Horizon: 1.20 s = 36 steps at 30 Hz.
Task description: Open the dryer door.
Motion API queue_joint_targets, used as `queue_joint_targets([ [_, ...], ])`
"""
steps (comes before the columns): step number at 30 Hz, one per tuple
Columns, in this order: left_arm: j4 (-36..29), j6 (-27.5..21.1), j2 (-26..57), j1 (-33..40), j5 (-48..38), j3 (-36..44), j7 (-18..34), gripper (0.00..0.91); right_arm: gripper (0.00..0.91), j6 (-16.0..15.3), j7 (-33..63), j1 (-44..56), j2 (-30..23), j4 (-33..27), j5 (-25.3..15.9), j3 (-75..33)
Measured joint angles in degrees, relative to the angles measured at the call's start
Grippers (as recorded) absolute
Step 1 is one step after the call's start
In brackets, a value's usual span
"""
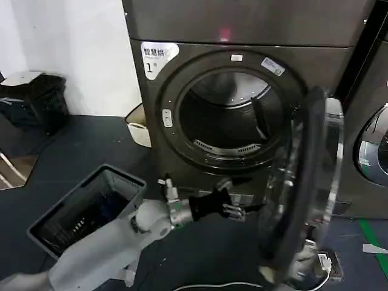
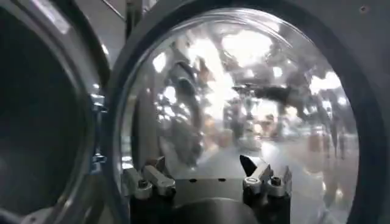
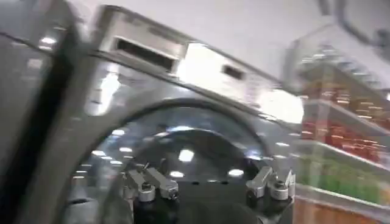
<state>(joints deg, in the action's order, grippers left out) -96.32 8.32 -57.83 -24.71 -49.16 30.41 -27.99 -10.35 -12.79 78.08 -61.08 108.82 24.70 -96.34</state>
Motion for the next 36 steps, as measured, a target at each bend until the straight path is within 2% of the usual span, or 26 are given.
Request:
queue_joint_targets([
  [8,4.57,-0.08,-6.47,6.03,-0.34,6.05,0.79,0.907,0.907,0.07,3.47,3.37,1.01,-1.63,-0.28,-10.38],
  [12,7.6,-0.19,-10.49,8.07,-0.39,8.33,1.39,0.907,0.907,0.26,3.32,4.32,1.24,-2.17,-2.13,-15.0],
  [16,11.0,-0.62,-15.04,9.42,-0.65,9.89,2.81,0.907,0.907,-0.83,4.9,4.48,1.84,-3.35,-3.89,-18.43],
  [19,13.51,-0.71,-18.31,10.39,-0.65,10.87,3.37,0.907,0.907,-0.55,4.97,5.21,1.95,-4.59,-3.94,-20.85],
  [27,20.53,0.59,-26.37,12.72,1.1,10.57,3.9,0.907,0.907,1.6,3.67,6.97,2.52,-7.71,-4.06,-25.54],
  [36,27.12,1.93,-33.16,14.02,3.07,10.2,4.29,0.907,0.907,1.76,3.38,7.86,2.67,-7.47,-4.36,-27.73],
])
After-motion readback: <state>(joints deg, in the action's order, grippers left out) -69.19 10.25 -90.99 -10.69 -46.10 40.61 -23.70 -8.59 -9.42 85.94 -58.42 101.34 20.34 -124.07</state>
